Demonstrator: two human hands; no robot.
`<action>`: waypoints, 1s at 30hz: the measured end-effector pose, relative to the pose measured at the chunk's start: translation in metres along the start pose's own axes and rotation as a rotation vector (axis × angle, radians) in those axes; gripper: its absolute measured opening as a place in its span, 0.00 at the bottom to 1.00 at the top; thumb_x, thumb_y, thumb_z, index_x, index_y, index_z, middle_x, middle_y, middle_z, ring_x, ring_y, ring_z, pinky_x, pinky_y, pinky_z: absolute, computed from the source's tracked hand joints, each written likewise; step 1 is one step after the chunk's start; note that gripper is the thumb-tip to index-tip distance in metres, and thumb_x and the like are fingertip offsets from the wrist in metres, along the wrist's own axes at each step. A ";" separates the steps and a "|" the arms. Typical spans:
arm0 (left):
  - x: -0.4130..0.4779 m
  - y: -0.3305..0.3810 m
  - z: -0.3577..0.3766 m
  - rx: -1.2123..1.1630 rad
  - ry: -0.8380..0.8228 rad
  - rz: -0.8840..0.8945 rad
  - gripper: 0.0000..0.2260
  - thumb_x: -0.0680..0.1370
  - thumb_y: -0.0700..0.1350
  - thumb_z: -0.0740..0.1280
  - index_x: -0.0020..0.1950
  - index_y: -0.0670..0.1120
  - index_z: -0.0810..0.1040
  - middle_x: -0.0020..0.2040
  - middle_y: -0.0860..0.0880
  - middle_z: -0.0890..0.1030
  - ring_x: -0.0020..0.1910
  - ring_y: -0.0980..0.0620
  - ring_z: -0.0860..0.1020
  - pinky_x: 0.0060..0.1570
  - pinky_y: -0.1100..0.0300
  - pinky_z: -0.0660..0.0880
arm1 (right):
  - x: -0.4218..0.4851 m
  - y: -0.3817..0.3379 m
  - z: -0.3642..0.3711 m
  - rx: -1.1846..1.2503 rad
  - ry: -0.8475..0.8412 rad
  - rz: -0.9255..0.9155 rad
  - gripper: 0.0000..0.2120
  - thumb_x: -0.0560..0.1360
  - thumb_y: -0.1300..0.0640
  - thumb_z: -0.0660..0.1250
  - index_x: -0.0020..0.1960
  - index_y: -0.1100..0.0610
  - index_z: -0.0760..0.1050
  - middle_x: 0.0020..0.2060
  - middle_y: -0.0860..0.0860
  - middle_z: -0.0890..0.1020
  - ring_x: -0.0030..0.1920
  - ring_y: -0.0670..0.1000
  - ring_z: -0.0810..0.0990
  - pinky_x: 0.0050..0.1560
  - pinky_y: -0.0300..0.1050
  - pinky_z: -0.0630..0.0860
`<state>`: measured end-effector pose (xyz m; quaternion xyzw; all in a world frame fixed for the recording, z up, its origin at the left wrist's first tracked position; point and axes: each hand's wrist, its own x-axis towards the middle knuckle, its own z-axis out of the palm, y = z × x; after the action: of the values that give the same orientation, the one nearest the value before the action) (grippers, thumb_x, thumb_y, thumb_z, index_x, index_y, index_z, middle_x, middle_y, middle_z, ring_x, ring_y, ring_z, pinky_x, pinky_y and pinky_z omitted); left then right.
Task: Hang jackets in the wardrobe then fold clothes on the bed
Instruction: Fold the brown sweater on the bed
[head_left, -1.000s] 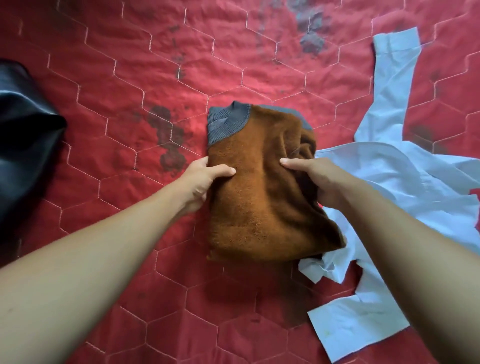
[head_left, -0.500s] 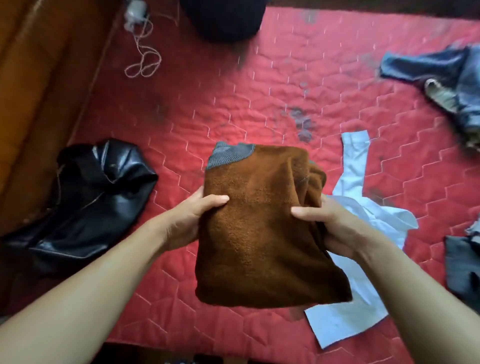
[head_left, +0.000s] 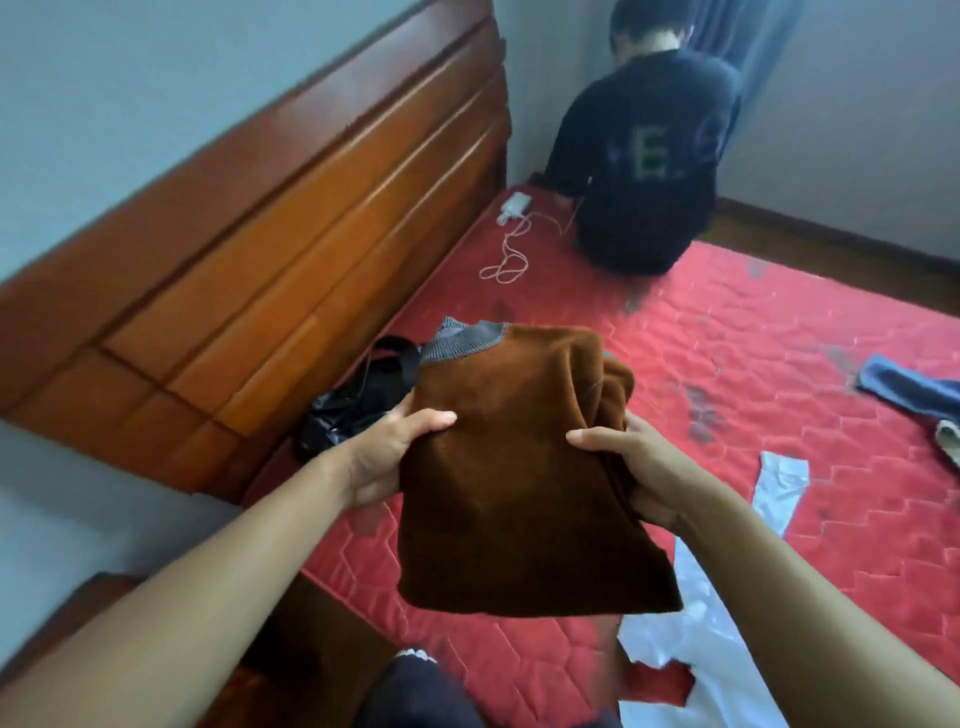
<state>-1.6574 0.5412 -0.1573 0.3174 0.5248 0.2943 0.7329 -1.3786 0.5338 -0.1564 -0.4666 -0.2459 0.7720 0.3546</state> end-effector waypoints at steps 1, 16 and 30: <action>-0.018 -0.001 -0.008 -0.016 0.028 0.031 0.24 0.78 0.45 0.70 0.72 0.57 0.72 0.65 0.46 0.81 0.63 0.45 0.81 0.61 0.51 0.78 | 0.000 -0.001 0.014 -0.019 -0.040 0.015 0.24 0.73 0.70 0.69 0.69 0.62 0.73 0.58 0.66 0.83 0.54 0.64 0.85 0.48 0.54 0.83; -0.368 -0.149 -0.107 -0.445 0.825 0.264 0.13 0.80 0.41 0.65 0.63 0.47 0.79 0.56 0.44 0.85 0.53 0.47 0.85 0.47 0.57 0.82 | -0.038 0.125 0.312 -0.501 -0.772 0.392 0.23 0.75 0.68 0.68 0.70 0.61 0.73 0.60 0.64 0.83 0.60 0.65 0.83 0.55 0.55 0.83; -0.660 -0.341 -0.158 -0.762 1.352 0.434 0.21 0.79 0.42 0.69 0.71 0.53 0.73 0.62 0.46 0.83 0.60 0.46 0.82 0.62 0.48 0.77 | -0.187 0.370 0.574 -0.868 -1.282 0.580 0.20 0.77 0.67 0.67 0.67 0.56 0.74 0.57 0.60 0.85 0.56 0.62 0.85 0.52 0.55 0.84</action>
<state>-1.9571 -0.1520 -0.0765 -0.1065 0.6450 0.7173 0.2412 -1.9510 0.1283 -0.0627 -0.0760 -0.5466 0.7858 -0.2794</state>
